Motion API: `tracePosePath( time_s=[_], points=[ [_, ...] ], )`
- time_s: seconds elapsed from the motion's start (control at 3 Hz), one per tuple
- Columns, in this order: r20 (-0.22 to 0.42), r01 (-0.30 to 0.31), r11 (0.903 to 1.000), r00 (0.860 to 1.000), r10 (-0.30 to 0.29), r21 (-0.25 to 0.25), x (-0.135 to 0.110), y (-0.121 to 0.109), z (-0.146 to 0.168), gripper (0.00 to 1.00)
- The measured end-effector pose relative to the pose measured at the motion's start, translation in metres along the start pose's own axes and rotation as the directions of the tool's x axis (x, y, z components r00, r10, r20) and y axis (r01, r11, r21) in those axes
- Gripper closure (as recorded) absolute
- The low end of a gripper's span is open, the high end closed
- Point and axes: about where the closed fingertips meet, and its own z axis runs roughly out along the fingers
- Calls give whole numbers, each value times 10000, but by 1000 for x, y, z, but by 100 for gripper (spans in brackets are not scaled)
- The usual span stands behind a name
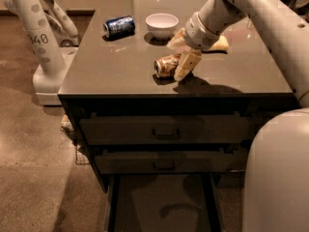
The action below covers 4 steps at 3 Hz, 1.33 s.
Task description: Place orange can into bottom drawer
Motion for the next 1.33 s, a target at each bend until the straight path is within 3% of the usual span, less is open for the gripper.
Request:
tracePosePath(
  time_s=[0.33, 0.67, 1.0, 1.33],
  points=[
    [178, -140, 9993, 9997, 146, -349, 1, 1, 13, 48],
    [555, -69, 9996, 9984, 85, -273, -5, 3, 2, 79],
    [871, 44, 10000, 9962, -46, 24, -12, 6, -20, 100],
    [1546, 280, 9988, 9874, -337, 393, -32, 18, -65, 100]
  ],
)
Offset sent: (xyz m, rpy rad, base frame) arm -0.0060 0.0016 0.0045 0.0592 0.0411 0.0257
